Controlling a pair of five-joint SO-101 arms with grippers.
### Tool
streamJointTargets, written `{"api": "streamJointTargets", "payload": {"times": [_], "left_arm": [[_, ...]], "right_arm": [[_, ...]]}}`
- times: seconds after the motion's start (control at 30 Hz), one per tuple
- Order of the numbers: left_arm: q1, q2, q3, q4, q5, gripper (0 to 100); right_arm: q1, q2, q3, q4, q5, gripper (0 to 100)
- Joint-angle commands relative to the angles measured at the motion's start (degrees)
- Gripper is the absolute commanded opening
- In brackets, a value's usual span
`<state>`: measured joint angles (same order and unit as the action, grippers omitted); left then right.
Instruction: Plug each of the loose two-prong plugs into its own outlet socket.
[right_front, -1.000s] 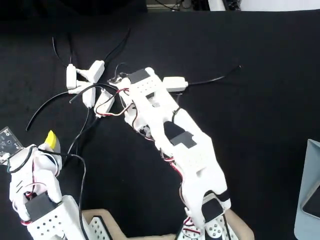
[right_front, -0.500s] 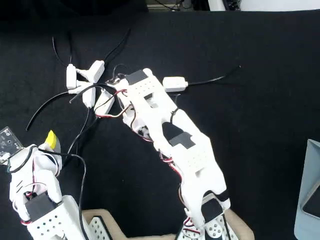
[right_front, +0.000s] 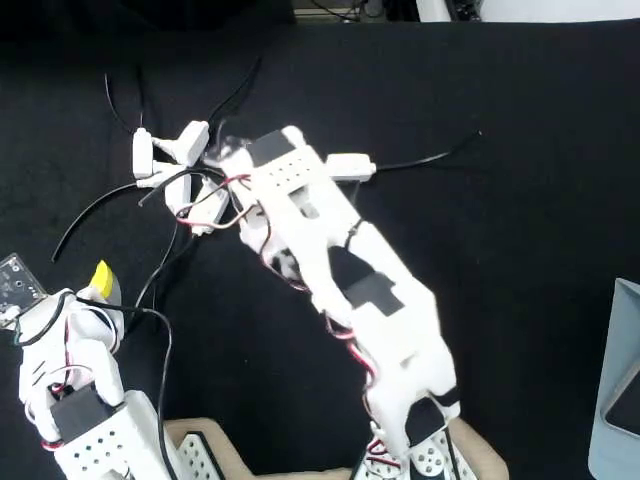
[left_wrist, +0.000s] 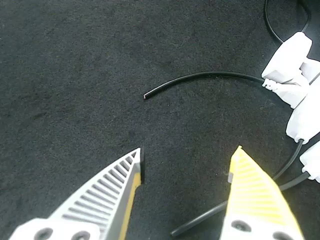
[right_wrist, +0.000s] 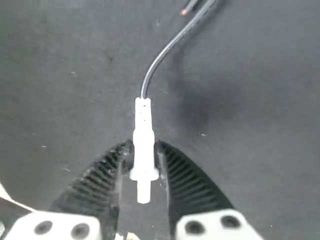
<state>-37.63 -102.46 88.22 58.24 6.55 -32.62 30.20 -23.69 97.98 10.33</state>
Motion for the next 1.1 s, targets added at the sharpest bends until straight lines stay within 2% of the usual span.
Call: {"api": "streamJointTargets", "payload": {"times": [0.0,0.1,0.23,0.5,0.67,0.8,0.9,1.07], "left_arm": [[0.6,-0.5,-2.2,-0.3,-0.2,28],[0.6,-0.5,-2.2,-0.3,-0.2,28],[0.7,-0.5,-2.6,-0.3,-0.2,28],[6.6,-0.4,-8.9,-1.8,-0.2,28],[15.7,0.1,-16.7,-1.8,-8.0,28],[23.3,1.1,-20.9,-2.2,-9.8,27],[29.7,6.5,-23.3,-3.9,-12.5,24],[38.4,23.6,-28.7,-10.1,-16.0,23]], "right_arm": [[-0.5,-11.6,0.5,0.9,-3.3,1.1],[-0.3,-19.4,2.9,0.8,-5.4,1.1],[3.7,-29.5,7.9,-1.8,-9.1,1.1],[22.5,-49.9,34.5,-19.5,-15.3,1.1],[32.4,-66.8,54.0,-30.6,-15.8,1.1],[38.9,-81.7,66.7,-37.1,-18.8,1.1],[41.0,-91.3,74.5,-40.2,-22.3,1.1],[41.2,-102.3,83.8,-44.4,-23.1,1.1]]}}
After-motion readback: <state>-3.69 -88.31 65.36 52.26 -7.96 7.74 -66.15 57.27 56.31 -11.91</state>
